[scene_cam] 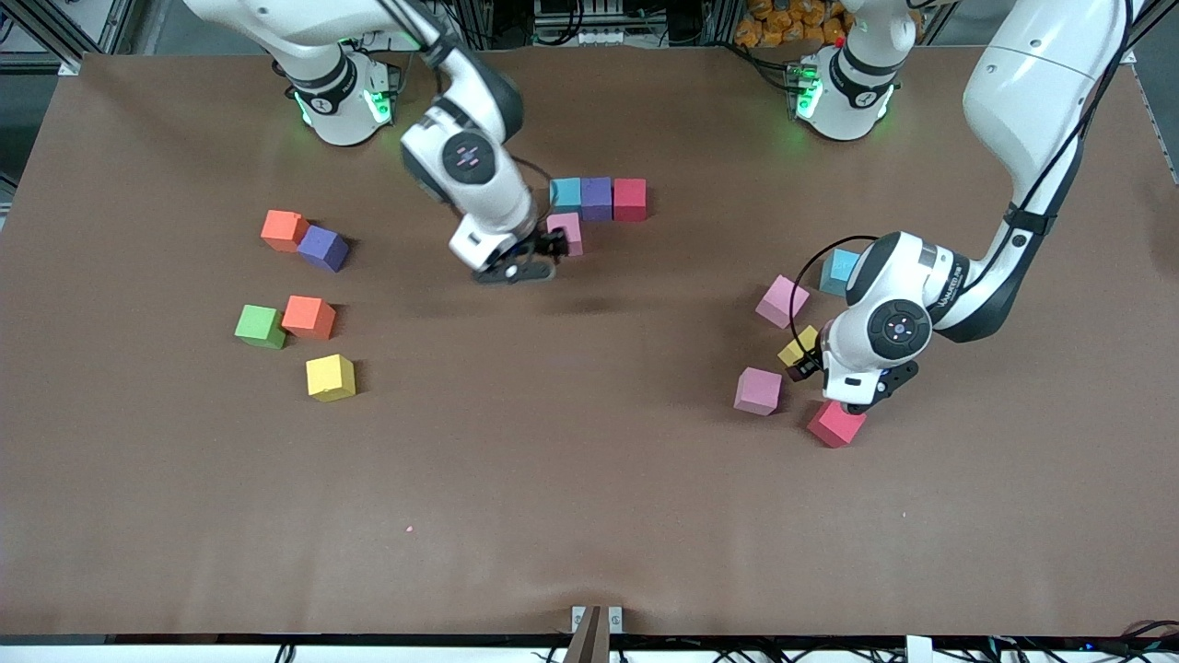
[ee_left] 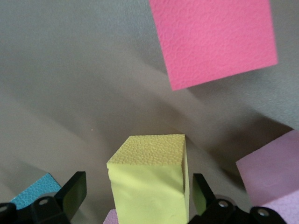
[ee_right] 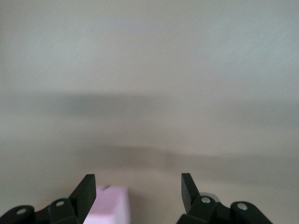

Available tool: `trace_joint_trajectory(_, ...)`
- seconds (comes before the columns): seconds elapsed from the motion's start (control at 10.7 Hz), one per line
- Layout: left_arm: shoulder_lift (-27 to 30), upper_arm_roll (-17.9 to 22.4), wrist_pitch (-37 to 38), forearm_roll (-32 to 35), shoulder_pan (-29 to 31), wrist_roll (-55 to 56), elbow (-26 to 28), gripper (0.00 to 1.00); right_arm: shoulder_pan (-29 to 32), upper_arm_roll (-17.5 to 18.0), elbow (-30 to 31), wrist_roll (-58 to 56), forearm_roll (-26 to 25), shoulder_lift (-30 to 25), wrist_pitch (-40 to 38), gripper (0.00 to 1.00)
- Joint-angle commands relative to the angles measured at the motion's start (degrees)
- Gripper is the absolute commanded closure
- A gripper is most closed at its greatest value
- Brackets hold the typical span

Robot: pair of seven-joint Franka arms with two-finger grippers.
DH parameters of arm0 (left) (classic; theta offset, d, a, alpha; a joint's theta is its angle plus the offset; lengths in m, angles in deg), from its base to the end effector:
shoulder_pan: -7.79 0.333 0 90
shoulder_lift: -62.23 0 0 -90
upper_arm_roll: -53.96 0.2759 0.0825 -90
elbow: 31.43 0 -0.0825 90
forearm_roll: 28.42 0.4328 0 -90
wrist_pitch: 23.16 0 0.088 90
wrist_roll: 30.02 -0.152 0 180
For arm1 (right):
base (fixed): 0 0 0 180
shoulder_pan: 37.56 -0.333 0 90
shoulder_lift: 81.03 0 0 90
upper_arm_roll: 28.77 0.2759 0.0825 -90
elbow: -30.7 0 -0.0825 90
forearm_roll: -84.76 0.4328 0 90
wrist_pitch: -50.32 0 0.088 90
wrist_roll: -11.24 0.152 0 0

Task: Arrange 11 blocks into digit 3
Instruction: 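Grasp the yellow cube with the right gripper while the left gripper lifts yellow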

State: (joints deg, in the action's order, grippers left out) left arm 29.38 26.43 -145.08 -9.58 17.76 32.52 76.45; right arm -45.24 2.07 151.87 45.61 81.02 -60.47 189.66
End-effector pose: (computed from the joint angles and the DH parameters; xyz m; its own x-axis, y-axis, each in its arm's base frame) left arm 0.5828 -0.1755 0.1006 0.8054 0.5775 -0.1338 0.5489 -0.8118 -0.1993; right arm 0.4594 0.3842 0.1489 0.9931 0.0964 -0.0666 0.0879 -0.9887 -0.1211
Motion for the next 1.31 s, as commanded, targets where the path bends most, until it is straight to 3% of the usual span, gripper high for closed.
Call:
trace_joint_trajectory(0.0,-1.69,-0.07,-0.51,-0.39,0.14,1.01,-0.12,0.00,11.67,0.72,0.48,-17.42,0.13,0.10,-0.38,0.18)
trace_joint_trajectory(0.09,-2.22,-0.07,-0.60,-0.39,0.14,1.10,-0.30,0.14,15.20,0.63,-0.57,-22.02,-0.56,0.53,-0.46,0.18)
trace_joint_trajectory(0.37,-1.88,-0.16,-0.60,-0.13,-0.21,0.23,-0.91,0.89,22.50,0.63,-4.35,-25.58,-16.26,3.25,-5.03,0.16)
trace_joint_trajectory(0.47,-1.27,-0.51,-0.51,0.14,-0.21,-0.30,-1.61,0.96,23.66,0.54,-4.45,-27.76,-17.70,3.44,-5.03,0.14)
trace_joint_trajectory(0.56,-0.83,-1.55,0.54,-0.03,-0.64,-0.22,-3.88,1.00,24.80,0.54,-5.32,-33.61,-18.41,3.44,-5.03,0.01)
trace_joint_trajectory(0.75,0.23,-4.89,3.18,-0.04,-2.05,0.30,-5.92,1.00,27.52,0.28,-5.59,-40.33,-18.33,3.53,-5.03,0.00)
trace_joint_trajectory(0.84,0.84,-6.64,3.53,0.23,-2.75,0.39,-6.18,1.00,27.71,-1.90,-5.85,-40.43,-17.80,3.79,-4.77,0.00)
trace_joint_trajectory(1.22,1.02,-7.28,5.20,-1.00,-10.82,0.66,-11.27,1.00,27.28,-4.63,-6.91,-40.00,-17.62,8.26,-0.84,0.00)
